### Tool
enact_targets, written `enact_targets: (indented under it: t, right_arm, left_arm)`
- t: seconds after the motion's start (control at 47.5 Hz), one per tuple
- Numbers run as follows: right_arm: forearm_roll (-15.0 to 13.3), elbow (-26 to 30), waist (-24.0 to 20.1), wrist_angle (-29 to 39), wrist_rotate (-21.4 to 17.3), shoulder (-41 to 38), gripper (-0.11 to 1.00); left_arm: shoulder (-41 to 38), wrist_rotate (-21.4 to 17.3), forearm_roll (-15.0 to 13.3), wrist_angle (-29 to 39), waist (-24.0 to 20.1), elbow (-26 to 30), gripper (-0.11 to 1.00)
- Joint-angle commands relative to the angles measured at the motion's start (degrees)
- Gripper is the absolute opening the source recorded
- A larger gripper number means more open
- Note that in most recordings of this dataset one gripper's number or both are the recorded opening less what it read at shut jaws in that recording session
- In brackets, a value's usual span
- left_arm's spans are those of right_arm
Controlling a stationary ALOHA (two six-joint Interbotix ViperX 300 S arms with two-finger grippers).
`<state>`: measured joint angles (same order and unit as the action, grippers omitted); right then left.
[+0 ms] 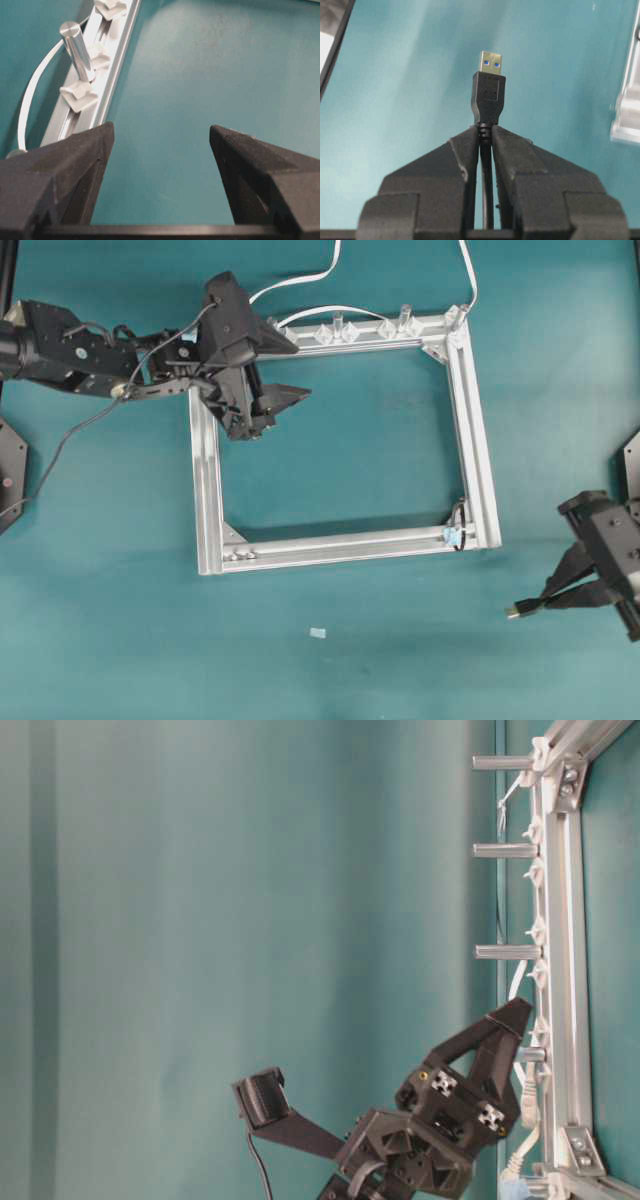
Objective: Insert the wire through the string loop located on the right side.
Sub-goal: 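Lift the cable and swing the right gripper outward to the right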
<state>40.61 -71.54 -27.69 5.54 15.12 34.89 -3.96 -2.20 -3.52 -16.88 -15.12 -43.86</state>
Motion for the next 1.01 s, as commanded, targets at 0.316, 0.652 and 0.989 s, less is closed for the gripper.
enact_targets:
  t: [0.316,0.652,0.989]
  right_arm:
    - [-4.0,-1.2,4.6,2.9,-0.3,3.4,0.12]
    - [-6.2,-0.9,6.8,4.0,-0.4,3.8,0.12]
    - [-10.8,-0.6,15.3,4.4,-0.3,4.0,0.12]
  left_arm:
    - [0.9,0.0,0.2,1.8,0.0,2.5,0.80]
    - [0.9,0.0,0.2,1.8,-0.1,2.5,0.80]
    - [0.9,0.0,0.2,1.8,-0.1,2.5,0.80]
